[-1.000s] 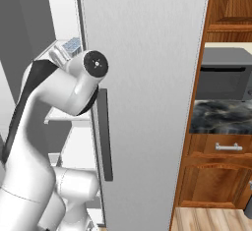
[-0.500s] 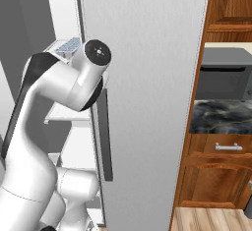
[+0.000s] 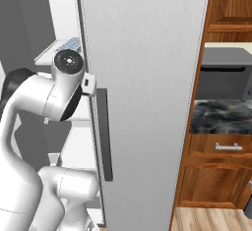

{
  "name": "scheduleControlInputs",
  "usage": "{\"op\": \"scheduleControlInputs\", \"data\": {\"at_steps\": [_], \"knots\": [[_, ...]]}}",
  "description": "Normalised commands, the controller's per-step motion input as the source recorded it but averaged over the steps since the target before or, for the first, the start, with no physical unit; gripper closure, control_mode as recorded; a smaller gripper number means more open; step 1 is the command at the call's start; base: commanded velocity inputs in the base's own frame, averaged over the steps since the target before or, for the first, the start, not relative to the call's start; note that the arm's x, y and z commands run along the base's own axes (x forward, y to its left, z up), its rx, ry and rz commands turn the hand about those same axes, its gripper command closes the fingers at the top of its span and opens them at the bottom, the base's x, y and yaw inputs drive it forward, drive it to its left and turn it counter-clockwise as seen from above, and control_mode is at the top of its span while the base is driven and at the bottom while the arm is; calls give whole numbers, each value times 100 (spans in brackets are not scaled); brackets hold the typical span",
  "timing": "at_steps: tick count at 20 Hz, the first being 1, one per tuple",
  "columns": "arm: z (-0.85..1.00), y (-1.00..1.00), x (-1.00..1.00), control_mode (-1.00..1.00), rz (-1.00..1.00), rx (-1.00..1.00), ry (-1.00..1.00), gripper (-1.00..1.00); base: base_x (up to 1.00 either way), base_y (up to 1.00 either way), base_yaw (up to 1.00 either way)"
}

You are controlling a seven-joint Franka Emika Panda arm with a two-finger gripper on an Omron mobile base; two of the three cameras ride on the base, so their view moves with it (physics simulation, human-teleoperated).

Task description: The ice cube tray has been filled with water. Take the tray and place it in the freezer to make ice. Close the freezer door after placing the tray.

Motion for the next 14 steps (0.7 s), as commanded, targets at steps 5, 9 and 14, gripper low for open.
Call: {"op": "scheduleControlInputs", "data": {"at_steps": [5, 9, 14], "knots": [[-38, 0, 0, -100, 0, -3, 2, -100, 0, 0, 0], [-14, 0, -1, 100, 0, 0, 3, -100, -20, -3, 0], [0, 0, 0, 100, 0, 0, 0, -100, -92, -13, 0]]}}
